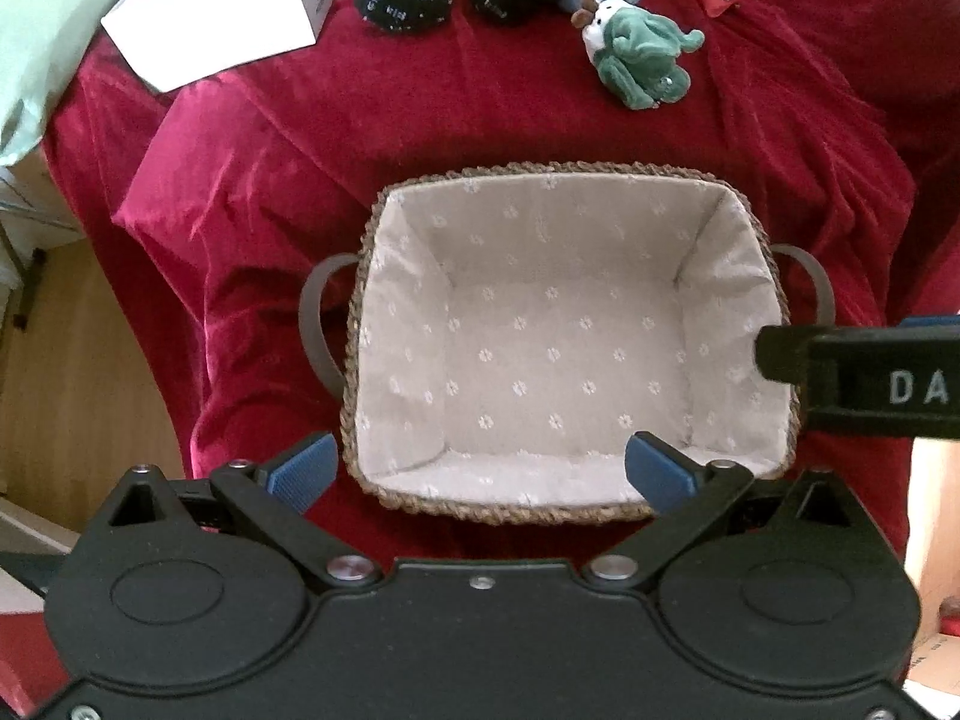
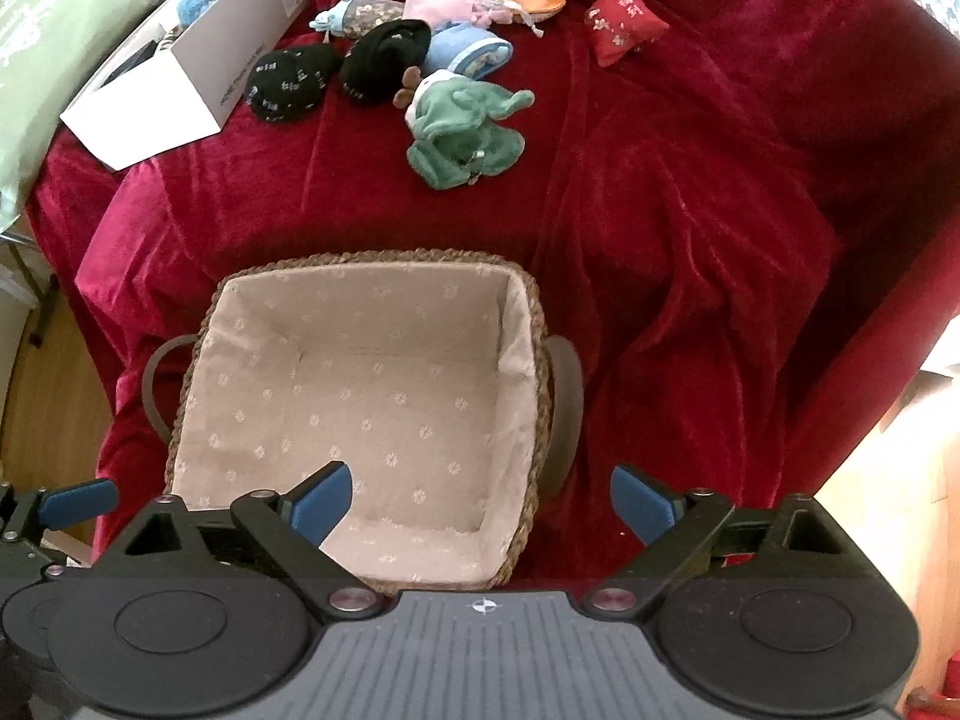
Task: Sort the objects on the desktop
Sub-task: 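Move both tools from the basket toward the pile of small items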
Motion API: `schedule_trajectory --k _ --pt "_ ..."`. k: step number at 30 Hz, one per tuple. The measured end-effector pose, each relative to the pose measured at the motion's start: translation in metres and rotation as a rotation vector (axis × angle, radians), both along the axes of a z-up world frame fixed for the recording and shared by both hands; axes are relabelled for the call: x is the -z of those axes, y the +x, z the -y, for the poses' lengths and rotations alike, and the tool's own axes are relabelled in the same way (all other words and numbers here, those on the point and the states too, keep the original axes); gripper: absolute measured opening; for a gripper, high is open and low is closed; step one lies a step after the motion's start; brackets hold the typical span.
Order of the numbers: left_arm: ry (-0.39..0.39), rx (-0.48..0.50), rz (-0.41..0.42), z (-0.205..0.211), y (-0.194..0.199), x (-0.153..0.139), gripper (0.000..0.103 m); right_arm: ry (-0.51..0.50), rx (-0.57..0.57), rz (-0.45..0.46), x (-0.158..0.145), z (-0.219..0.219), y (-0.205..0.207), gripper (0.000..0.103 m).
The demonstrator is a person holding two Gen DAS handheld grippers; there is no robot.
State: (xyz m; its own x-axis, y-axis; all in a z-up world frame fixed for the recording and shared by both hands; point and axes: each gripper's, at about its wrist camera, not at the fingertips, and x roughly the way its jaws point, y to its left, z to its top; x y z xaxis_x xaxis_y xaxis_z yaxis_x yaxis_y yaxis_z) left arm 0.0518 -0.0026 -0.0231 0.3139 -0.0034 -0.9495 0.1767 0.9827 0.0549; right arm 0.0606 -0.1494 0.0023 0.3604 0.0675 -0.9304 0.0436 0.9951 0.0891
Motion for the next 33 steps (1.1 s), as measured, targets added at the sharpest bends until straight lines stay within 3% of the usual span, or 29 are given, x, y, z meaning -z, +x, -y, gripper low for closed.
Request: schedule_trajectory --k 6,16,19,21,23,25,28,33 --pt "-0.021 -0.018 -0.005 -0.003 0.026 -0.002 0.099 -0.012 0.005 0.0 -0.006 0.009 0.026 0.093" --pt "-0.089 -0.066 0.126 -0.014 0.097 -0.029 0.099 -0.071 0.076 0.153 -0.043 0.039 0.079 0.09" --pt "-0.111 -0.074 0.112 -0.014 0.123 -0.024 0.099 -0.054 0.083 0.177 -0.047 0.051 0.101 0.087" --pt "-0.105 -0.057 0.124 -0.012 0.136 -0.021 0.099 -0.033 0.099 0.197 -0.048 0.058 0.116 0.085" --pt "-0.053 -0.04 0.188 -0.008 0.15 -0.017 0.099 -0.028 0.104 0.231 -0.047 0.065 0.132 0.085" --pt "-0.026 -0.018 0.224 -0.005 0.163 -0.014 0.099 -0.063 0.092 0.287 -0.044 0.067 0.145 0.087" --pt "-0.014 0.015 0.177 0.0 0.196 -0.002 0.099 -0.126 0.102 0.352 -0.036 0.073 0.164 0.09" --pt "-0.044 -0.009 0.156 0.003 0.242 0.01 0.097 -0.042 0.083 0.286 -0.014 0.099 0.214 0.085"
